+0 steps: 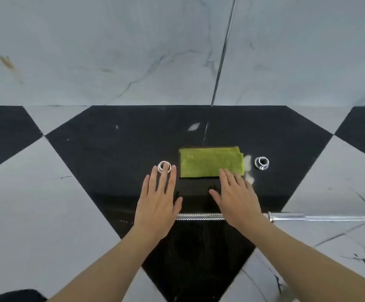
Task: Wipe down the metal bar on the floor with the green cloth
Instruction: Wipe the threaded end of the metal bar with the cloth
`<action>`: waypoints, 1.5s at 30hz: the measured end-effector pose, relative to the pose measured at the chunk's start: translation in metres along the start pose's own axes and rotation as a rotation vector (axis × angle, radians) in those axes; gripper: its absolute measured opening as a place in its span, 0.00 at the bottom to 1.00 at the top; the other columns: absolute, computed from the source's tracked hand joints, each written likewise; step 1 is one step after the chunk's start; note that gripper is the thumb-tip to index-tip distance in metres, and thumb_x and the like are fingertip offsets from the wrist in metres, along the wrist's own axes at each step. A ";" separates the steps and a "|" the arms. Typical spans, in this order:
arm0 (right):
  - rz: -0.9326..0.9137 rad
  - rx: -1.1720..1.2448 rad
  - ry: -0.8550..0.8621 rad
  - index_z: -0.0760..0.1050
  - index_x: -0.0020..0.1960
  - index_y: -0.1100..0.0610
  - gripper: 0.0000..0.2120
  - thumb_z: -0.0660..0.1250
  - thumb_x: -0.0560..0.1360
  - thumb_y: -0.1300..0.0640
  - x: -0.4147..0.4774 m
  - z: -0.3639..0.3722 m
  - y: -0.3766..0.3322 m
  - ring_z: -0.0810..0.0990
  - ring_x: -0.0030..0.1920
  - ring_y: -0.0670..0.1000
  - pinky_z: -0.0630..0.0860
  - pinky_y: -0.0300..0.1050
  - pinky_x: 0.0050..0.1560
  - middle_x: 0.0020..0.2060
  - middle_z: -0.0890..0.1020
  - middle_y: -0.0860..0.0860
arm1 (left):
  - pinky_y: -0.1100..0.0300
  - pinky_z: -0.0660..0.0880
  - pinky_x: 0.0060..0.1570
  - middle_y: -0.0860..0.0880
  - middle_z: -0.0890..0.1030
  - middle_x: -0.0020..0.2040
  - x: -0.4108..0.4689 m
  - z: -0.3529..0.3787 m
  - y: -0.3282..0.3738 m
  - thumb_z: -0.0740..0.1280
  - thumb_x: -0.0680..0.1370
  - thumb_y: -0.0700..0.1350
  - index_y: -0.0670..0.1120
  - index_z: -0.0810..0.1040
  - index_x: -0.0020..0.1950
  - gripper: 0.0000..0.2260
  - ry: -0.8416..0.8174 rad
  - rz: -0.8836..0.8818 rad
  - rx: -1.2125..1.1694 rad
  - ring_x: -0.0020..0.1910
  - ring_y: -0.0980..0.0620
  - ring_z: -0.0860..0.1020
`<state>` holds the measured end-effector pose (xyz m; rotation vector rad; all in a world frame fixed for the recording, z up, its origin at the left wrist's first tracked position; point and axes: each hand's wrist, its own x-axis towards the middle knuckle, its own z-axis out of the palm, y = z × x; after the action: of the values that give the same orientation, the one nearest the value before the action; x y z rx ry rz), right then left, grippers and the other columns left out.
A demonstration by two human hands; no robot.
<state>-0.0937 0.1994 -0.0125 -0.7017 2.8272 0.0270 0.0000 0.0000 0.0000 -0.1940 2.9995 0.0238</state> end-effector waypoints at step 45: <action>-0.290 -0.036 0.183 0.70 0.73 0.56 0.27 0.55 0.84 0.38 -0.036 0.079 -0.008 0.75 0.68 0.58 0.72 0.59 0.71 0.66 0.76 0.55 | 0.77 0.70 0.39 0.56 0.84 0.42 -0.032 0.082 -0.034 0.76 0.73 0.40 0.47 0.82 0.56 0.12 -0.034 -0.669 -1.058 0.40 0.65 0.79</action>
<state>-0.0419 0.2144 -0.0807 -1.1701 2.8686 -0.0372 0.0471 -0.0272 -0.0766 -1.2170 2.3928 1.4665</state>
